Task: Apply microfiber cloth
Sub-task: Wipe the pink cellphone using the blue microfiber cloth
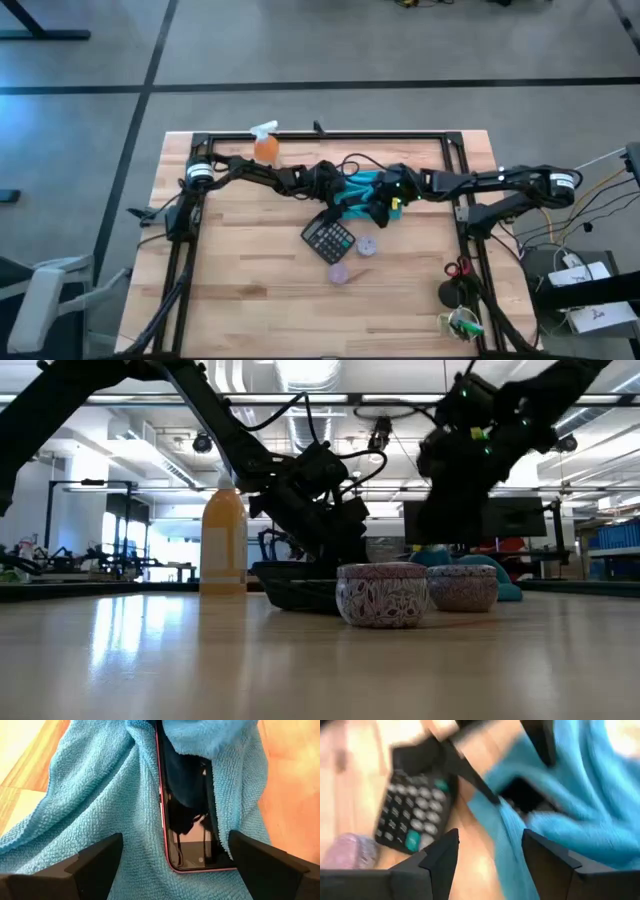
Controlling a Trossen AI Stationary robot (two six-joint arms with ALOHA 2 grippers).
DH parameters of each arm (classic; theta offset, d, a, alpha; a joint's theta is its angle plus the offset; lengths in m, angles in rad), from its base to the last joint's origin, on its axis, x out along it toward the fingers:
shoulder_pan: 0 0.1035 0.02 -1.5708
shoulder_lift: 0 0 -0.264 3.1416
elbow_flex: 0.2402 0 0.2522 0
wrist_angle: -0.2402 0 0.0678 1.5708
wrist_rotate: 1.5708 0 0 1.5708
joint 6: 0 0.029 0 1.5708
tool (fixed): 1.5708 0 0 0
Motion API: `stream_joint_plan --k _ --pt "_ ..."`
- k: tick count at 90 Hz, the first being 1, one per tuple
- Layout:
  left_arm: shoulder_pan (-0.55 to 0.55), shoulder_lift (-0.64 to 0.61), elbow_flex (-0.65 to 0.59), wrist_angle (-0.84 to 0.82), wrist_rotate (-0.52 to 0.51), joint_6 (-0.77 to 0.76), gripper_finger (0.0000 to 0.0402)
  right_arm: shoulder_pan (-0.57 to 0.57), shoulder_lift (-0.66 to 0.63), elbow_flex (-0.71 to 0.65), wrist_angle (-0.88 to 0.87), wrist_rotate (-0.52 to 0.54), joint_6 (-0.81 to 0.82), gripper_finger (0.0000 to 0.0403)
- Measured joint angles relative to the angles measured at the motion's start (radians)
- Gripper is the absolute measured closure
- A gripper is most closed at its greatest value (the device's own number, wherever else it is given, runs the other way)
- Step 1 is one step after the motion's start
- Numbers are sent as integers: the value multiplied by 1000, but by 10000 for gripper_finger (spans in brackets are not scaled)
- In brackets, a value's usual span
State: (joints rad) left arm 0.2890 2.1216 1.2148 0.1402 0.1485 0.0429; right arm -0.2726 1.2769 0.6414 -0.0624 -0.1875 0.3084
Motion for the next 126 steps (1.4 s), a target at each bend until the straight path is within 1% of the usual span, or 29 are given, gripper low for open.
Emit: stream_joint_plan --k 10,19,33,41,47,60,73,83,93,99,107,115,117,121,126 --pt "0 0 0 0 0 0 54 -2 -1 65 0 4 -52 189" --pt "0 0 0 0 0 0 54 -18 -1 109 -59 9 -85 183" --pt "0 0 0 0 0 0 54 -53 0 120 -224 142 -100 179" --pt "0 0 0 0 0 0 54 -71 10 118 -325 162 -132 180" --pt "-1 0 0 0 0 0 54 -85 24 104 -361 164 -137 184" --pt "-1 0 0 0 0 0 54 -95 82 85 -330 197 -136 196" --pt "-1 0 0 0 0 -3 54 -95 188 81 -303 213 -134 212" --pt "-1 0 0 0 0 -3 54 -88 275 82 -215 221 -120 225" --pt "-1 0 0 0 0 -3 54 -72 333 85 -142 238 -126 245" --pt "-1 0 0 -1 0 -3 54 -63 337 85 -135 244 -137 269" --pt "-1 0 0 -2 0 -3 54 -52 319 79 -134 247 -138 315" --pt "-1 0 0 -4 0 -3 54 -41 282 62 -138 240 -142 374" --pt "-1 0 0 -4 0 -3 54 -39 273 57 -138 240 -144 384" --pt "-1 0 0 -5 0 -3 54 -32 250 43 -142 238 -143 394" --pt "-1 0 0 -6 0 -3 54 -22 232 28 -144 243 -134 392"
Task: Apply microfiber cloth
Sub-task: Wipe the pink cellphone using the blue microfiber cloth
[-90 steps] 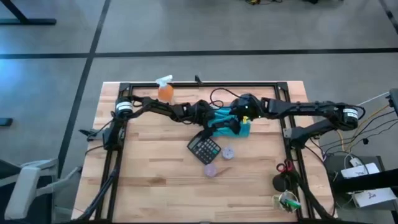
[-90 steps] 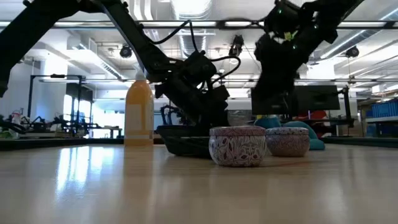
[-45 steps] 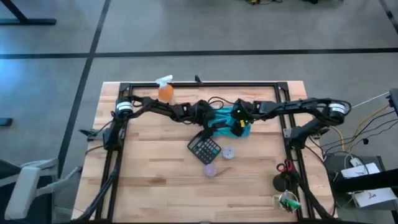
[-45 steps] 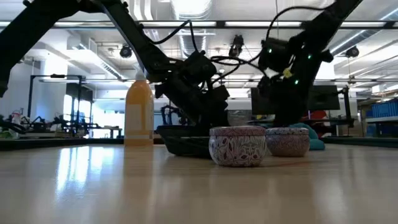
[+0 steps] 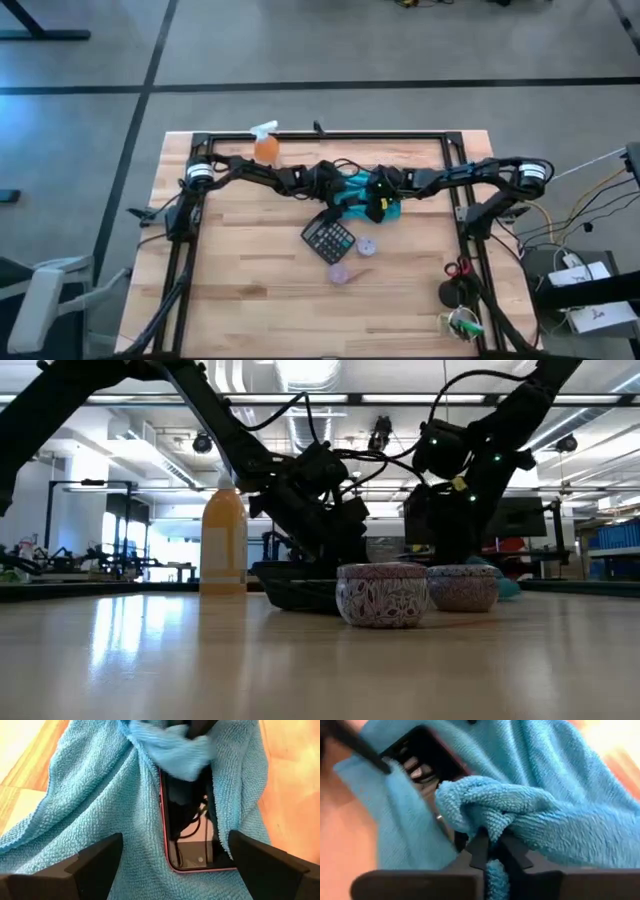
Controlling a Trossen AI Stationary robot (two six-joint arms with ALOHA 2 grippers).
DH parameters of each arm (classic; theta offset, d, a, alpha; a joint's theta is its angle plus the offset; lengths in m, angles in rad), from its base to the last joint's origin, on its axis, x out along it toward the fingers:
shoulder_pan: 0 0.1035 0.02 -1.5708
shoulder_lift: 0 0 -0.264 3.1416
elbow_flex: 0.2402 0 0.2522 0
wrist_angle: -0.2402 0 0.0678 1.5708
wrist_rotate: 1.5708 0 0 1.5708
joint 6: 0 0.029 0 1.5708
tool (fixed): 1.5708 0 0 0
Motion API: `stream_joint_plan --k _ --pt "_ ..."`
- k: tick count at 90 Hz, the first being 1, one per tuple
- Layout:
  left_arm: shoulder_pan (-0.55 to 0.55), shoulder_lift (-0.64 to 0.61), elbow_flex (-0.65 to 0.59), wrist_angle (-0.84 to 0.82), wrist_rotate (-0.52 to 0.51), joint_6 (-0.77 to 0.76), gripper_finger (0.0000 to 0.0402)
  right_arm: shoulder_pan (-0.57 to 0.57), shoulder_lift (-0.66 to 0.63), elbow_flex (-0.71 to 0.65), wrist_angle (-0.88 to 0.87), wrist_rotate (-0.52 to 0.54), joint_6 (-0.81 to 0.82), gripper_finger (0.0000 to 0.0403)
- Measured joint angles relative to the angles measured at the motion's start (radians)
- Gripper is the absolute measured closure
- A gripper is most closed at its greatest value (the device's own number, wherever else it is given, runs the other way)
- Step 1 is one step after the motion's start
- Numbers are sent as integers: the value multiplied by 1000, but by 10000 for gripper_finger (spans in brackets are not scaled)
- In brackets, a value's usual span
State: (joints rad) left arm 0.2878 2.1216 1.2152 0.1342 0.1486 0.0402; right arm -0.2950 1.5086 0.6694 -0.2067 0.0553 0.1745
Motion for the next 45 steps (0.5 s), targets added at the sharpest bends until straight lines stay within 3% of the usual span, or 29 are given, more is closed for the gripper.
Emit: stream_joint_plan --k 23,45 --pt "0 0 -5 6 0 -1 54 40 -56 -98 98 32 33 400" --pt "0 0 -7 7 0 -4 54 80 -18 -270 561 81 99 402"
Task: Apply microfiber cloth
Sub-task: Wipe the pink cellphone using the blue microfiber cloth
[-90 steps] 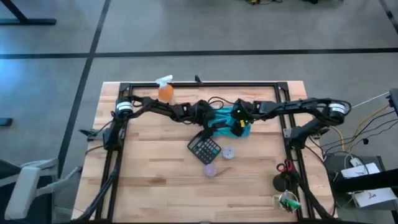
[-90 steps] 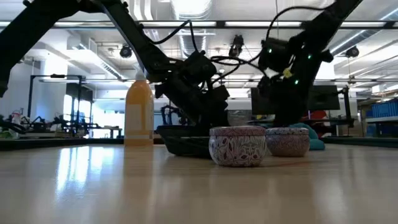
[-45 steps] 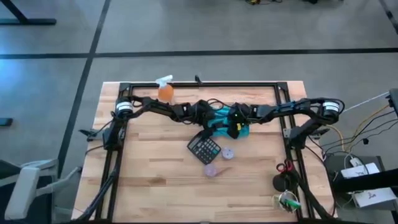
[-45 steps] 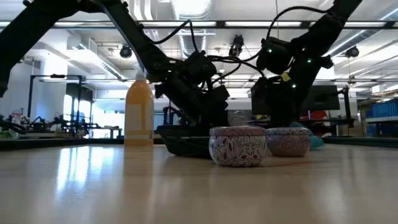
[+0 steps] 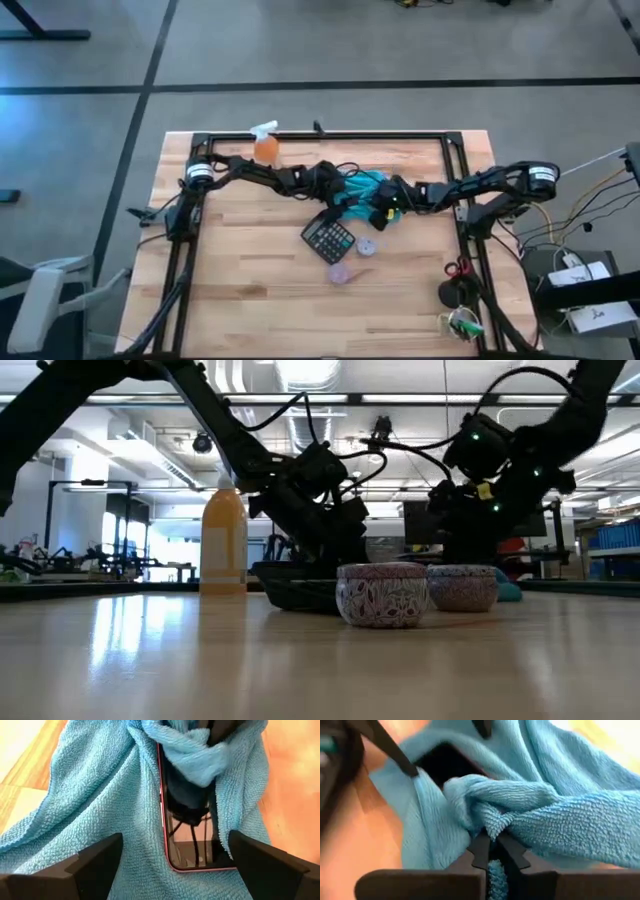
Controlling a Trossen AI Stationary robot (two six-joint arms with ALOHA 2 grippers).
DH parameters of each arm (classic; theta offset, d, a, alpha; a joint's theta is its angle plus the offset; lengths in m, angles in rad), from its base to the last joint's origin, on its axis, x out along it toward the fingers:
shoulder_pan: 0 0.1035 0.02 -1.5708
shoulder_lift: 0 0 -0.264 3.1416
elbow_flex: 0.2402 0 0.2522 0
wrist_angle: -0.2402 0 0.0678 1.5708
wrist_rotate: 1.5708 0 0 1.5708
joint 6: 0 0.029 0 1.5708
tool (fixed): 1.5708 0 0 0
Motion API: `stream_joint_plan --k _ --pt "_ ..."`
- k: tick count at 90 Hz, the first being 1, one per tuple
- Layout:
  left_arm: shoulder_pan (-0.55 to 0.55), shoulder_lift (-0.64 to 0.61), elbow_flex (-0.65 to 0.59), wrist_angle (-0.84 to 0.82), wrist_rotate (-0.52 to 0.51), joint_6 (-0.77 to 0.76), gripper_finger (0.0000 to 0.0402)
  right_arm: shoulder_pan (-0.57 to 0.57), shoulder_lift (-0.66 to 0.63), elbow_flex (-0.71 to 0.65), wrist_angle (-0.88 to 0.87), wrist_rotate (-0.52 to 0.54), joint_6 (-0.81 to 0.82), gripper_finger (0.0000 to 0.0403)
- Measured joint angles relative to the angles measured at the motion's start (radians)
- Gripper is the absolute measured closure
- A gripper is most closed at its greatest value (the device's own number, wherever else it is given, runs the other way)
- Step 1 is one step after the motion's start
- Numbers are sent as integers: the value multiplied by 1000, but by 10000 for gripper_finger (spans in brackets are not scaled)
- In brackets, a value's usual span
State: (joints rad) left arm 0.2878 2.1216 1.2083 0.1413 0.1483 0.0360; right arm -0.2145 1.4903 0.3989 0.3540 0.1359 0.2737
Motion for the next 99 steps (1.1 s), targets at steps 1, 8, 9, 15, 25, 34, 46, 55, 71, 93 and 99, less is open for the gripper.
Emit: stream_joint_plan --k 1,8,9,15,25,34,46,55,71,93,99 --pt "0 0 0 0 0 0 54 0 3 -6 15 -1 3 402" --pt "0 0 0 1 0 0 54 3 26 -30 99 -2 23 403" --pt "0 0 0 1 0 0 54 4 28 -32 103 -2 25 403" --pt "0 0 0 1 0 0 54 7 29 -42 101 -15 28 403" --pt "0 0 0 1 0 0 54 11 0 -45 10 -37 50 403" --pt "0 0 0 1 0 -1 54 13 -50 -36 -103 -41 42 403" --pt "0 0 -1 3 0 -1 54 16 -143 -12 -306 39 12 403" --pt "0 0 -2 5 1 -1 54 13 -205 -13 -394 129 -1 403" --pt "0 0 -3 7 0 -1 54 11 -215 -17 -398 228 16 403" --pt "0 0 -5 11 1 -1 54 28 -63 -18 -99 142 13 403" --pt "0 0 -5 11 1 -1 54 28 -2 -17 10 117 6 403"
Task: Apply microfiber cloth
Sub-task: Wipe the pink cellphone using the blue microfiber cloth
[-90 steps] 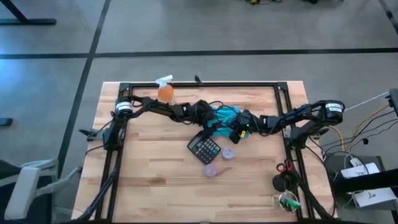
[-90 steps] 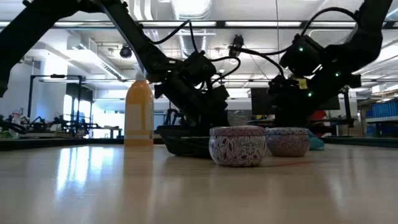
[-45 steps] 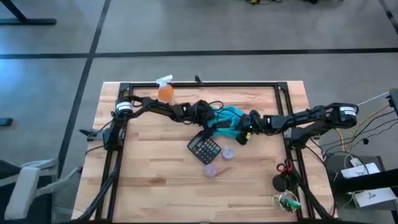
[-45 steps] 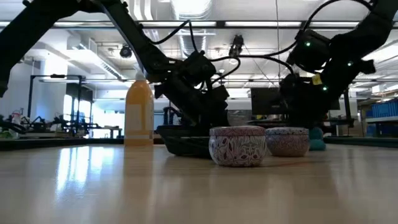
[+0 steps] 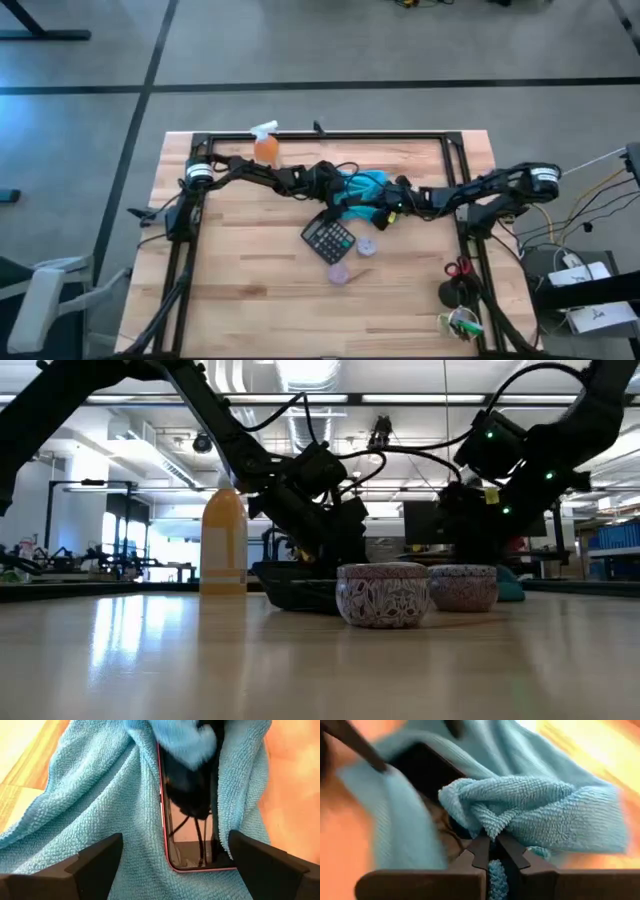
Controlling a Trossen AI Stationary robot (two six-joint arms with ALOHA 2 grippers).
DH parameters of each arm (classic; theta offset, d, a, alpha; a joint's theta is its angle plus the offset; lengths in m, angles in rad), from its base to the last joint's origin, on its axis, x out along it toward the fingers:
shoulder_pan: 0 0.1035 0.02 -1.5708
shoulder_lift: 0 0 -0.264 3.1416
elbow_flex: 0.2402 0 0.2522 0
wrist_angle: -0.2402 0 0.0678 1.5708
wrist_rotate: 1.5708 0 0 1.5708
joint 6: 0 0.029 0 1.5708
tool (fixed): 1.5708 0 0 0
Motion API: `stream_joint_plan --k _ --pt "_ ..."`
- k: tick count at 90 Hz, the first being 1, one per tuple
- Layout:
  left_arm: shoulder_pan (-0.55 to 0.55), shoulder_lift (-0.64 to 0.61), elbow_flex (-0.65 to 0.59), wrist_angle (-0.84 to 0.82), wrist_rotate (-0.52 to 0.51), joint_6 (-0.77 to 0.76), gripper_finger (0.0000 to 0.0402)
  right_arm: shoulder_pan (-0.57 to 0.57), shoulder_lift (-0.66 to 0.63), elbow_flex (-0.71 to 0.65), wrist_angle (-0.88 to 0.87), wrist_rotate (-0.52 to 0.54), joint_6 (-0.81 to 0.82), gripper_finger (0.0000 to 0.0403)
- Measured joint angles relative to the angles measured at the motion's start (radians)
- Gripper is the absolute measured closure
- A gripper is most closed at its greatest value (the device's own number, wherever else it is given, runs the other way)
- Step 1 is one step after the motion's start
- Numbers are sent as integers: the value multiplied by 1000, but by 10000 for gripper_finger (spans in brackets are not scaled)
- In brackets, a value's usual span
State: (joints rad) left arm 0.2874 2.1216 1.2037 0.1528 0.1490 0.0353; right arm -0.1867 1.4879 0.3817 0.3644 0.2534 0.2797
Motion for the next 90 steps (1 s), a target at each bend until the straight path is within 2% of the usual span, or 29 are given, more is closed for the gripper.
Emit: stream_joint_plan --k 22,31,44,56,70,80,90 --pt "0 0 -2 1 0 0 54 -1 246 9 425 -32 19 403" --pt "0 0 -2 -4 0 0 54 -1 296 8 506 -12 37 403" --pt "0 0 -2 -7 0 0 54 2 295 -13 477 69 63 403" --pt "0 0 -2 -10 0 0 54 1 240 -68 444 144 64 403" --pt "0 0 -2 -10 0 0 54 -1 116 -133 318 259 44 403" --pt "0 0 -2 -10 0 2 54 -2 14 -169 159 333 52 403" --pt "0 0 -2 -10 0 3 54 -2 -84 -184 94 369 64 403"
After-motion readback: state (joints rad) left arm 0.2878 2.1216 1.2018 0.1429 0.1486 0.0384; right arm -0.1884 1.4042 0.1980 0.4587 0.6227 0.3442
